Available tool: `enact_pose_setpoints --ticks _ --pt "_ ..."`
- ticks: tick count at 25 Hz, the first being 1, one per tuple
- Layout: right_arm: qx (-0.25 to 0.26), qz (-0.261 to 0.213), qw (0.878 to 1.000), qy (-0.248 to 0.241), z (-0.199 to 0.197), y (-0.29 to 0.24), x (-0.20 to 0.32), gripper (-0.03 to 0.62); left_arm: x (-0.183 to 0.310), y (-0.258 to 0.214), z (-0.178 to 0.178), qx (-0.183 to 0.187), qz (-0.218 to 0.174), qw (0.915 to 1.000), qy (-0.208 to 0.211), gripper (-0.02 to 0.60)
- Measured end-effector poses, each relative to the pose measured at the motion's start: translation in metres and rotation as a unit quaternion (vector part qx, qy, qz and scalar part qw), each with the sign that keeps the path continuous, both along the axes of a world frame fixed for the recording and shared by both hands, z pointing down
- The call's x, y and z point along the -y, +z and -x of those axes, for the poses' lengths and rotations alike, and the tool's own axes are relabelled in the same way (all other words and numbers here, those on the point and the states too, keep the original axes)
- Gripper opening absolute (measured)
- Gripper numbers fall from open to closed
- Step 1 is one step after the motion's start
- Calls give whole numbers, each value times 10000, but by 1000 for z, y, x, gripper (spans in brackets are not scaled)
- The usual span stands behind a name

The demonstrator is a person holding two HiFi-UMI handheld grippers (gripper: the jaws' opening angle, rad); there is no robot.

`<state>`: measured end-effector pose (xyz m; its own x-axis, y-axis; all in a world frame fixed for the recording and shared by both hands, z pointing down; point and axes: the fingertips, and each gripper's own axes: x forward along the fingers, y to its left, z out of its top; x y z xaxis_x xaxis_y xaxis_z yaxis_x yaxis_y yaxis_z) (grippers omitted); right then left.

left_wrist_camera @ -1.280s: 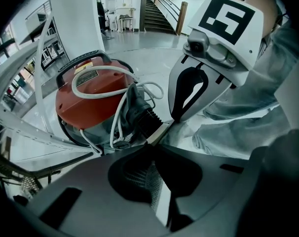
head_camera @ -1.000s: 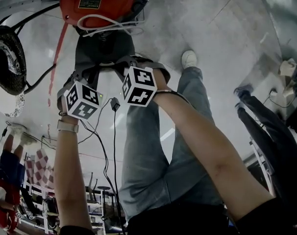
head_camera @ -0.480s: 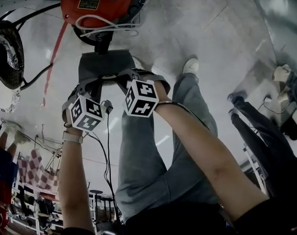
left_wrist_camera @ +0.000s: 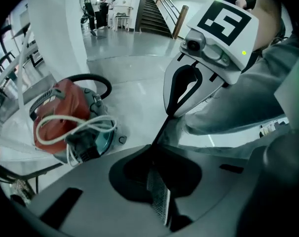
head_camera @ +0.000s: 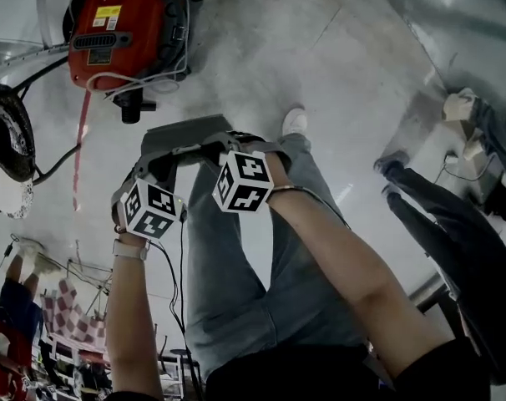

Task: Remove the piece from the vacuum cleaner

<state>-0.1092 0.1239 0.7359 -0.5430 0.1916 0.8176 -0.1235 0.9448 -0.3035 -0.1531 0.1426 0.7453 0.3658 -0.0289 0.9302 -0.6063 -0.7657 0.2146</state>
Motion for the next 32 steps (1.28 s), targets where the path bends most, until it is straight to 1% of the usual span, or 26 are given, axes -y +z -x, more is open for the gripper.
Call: enact_pose_setpoints --ticks 5,9,13,16,23,29,32 --pt "-75 -131 9992 368 -67 -36 27 37 32 -35 -66 -163 -252 9990 335 32" --pt "-118 -360 9964 752 -119 -71 59 37 67 -70 -118 -309 -521 9971 455 32" --pt "-133 -583 9930 1014 -165 -120 86 37 97 -118 -163 -430 -832 9941 543 32" --pt "-165 -744 9914 1060 -194 -160 102 37 114 -158 -192 -502 -1086 9903 708 32" --pt "-140 -1211 9851 1209 -244 -259 137 37 150 -255 -242 -749 -1542 9824 736 31" --pt "-80 -1539 9792 1321 -277 -347 152 37 168 -342 -275 -796 -1942 9735 910 29" --pt "-21 -1758 9743 1405 -293 -388 162 37 180 -383 -291 -796 -2186 9676 986 30"
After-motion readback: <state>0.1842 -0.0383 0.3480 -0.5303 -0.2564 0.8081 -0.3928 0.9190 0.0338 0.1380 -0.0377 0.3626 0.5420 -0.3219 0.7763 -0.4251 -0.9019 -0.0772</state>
